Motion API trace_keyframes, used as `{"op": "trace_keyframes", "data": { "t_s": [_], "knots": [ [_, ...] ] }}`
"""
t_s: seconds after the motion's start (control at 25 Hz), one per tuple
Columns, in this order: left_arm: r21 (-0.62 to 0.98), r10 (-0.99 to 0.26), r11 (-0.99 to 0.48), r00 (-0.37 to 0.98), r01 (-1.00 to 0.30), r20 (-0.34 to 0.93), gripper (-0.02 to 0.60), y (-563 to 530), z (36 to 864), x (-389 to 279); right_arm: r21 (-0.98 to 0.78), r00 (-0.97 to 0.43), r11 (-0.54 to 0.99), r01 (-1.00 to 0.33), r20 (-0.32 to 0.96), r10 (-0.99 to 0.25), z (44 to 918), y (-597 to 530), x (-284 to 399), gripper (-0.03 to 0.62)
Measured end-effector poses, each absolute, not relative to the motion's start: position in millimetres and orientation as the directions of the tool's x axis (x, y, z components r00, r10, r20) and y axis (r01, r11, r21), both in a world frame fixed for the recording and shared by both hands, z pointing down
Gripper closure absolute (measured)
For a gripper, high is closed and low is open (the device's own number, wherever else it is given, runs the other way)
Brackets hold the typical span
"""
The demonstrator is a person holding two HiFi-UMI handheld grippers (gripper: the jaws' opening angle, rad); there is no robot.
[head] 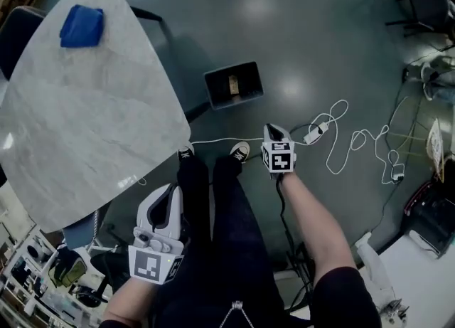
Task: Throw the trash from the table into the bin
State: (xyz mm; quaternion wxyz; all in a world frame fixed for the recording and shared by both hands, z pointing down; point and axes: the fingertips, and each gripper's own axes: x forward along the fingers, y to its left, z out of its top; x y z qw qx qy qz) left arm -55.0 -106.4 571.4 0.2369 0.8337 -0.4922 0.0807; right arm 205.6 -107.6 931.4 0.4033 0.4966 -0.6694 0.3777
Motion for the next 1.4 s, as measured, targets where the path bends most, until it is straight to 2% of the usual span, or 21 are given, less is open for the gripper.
{"op": "trace_keyframes", "data": {
  "t_s": [0.2,0.32,0.44,0.6,0.92,1.16,1.4],
  "knots": [
    [0.234,-0.798,-0.429,0.487,-0.873,0.355,0.581,-94.9,472.8,-84.5,-0.206,-0.216,0.070,-0.976,0.877,-0.429,780.3,-52.5,211.9,0.565],
    [0.201,-0.807,-0.466,0.507,-0.862,0.303,0.581,-99.6,415.4,-85.1,-0.272,-0.238,0.010,-0.962,0.820,-0.520,690.8,-53.7,206.7,0.565],
    [0.148,-0.810,-0.530,0.550,-0.835,0.205,0.581,-125.3,359.1,-72.2,-0.314,-0.263,0.036,-0.949,0.722,-0.639,596.4,-90.0,201.5,0.566],
    [0.055,-0.815,-0.568,0.571,-0.821,0.098,0.581,-130.6,285.3,-71.2,-0.364,-0.296,0.070,-0.929,0.615,-0.731,491.7,-84.2,188.0,0.565],
    [0.006,-0.745,-0.667,0.666,-0.745,-0.042,0.581,-129.9,224.6,-48.6,-0.379,-0.320,0.180,-0.908,0.349,-0.881,323.6,-77.4,168.0,0.566],
    [0.120,-0.699,-0.709,0.715,-0.695,0.017,0.581,-125.3,234.5,-18.6,-0.348,-0.293,0.215,-0.912,0.190,-0.937,254.5,-78.6,156.8,0.566],
    [0.134,-0.666,-0.738,0.746,-0.661,0.013,0.581,-114.9,235.5,-4.1,-0.356,-0.282,0.194,-0.914,0.215,-0.935,263.3,-70.6,152.3,0.566]
  ]
}}
